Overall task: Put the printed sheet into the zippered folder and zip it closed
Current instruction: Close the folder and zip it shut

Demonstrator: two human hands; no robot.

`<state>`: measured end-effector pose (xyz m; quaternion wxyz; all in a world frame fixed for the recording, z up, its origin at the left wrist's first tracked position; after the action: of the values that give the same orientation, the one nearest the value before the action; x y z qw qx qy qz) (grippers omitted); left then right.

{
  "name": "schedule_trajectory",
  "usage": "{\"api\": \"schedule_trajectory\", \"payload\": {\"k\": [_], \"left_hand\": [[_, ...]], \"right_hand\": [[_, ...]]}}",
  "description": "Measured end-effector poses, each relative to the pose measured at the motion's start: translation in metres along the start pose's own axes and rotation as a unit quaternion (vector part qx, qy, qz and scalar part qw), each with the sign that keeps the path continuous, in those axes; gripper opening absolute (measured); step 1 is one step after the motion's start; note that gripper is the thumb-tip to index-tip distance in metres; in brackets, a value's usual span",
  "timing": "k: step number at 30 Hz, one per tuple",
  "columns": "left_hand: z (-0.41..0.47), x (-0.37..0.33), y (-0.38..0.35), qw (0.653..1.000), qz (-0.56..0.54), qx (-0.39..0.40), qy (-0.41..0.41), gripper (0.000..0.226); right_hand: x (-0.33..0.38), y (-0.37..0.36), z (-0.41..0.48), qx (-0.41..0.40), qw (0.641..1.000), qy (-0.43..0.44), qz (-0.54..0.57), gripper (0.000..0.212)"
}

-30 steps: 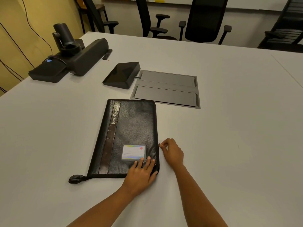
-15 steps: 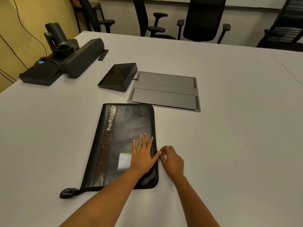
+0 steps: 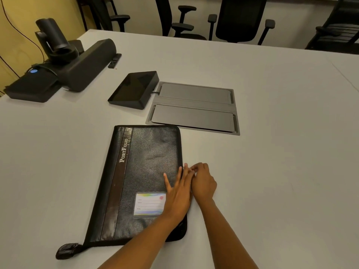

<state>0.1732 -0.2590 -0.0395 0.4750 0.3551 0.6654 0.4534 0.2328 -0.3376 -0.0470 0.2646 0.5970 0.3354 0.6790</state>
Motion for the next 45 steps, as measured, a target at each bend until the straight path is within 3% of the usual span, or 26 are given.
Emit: {"api": "schedule_trajectory", "payload": {"k": [6, 11, 21, 28, 34, 38, 45], "left_hand": [[-0.008, 0.006, 0.0, 0.999, -0.029, -0.016, 0.004, 0.07], [0.018, 0.014, 0.006, 0.996, -0.033, -0.056, 0.062, 0.055], [0.136, 0.023, 0.032, 0.998, 0.019, 0.015, 0.066, 0.077], [0.186, 0.028, 0.049, 0.998, 0.003, 0.006, 0.057, 0.081], [0.185, 0.024, 0.049, 0.997, -0.057, -0.031, 0.047, 0.071], [0.19, 0.022, 0.036, 0.999, -0.029, -0.027, 0.031, 0.063], [0.184, 0.015, 0.037, 0.997, -0.049, -0.054, 0.015, 0.037]], "right_hand": [[-0.001, -0.002, 0.02, 0.028, 0.997, 0.067, -0.016, 0.018], [-0.005, -0.002, 0.008, -0.024, 0.993, 0.108, -0.029, 0.017], [-0.005, -0.006, 0.007, -0.041, 0.992, 0.114, -0.038, 0.014], [-0.003, -0.007, 0.01, -0.046, 0.993, 0.102, -0.043, 0.014], [0.004, -0.012, 0.037, -0.069, 0.996, 0.037, -0.032, 0.017], [0.006, -0.028, 0.081, -0.062, 0.998, -0.005, -0.019, 0.02], [0.009, -0.027, 0.107, -0.058, 0.998, -0.007, -0.025, 0.019]]}}
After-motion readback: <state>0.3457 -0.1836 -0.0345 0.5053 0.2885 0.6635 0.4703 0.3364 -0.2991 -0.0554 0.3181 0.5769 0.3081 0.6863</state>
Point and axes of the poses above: each hand's wrist, its own z-axis towards the middle knuckle, its own y-axis out of the back of the hand, x = y × z, the point moved 3 cm from there along z, towards the middle knuckle, and after that the axes turned 12 degrees about y, right-handed, at the moved point
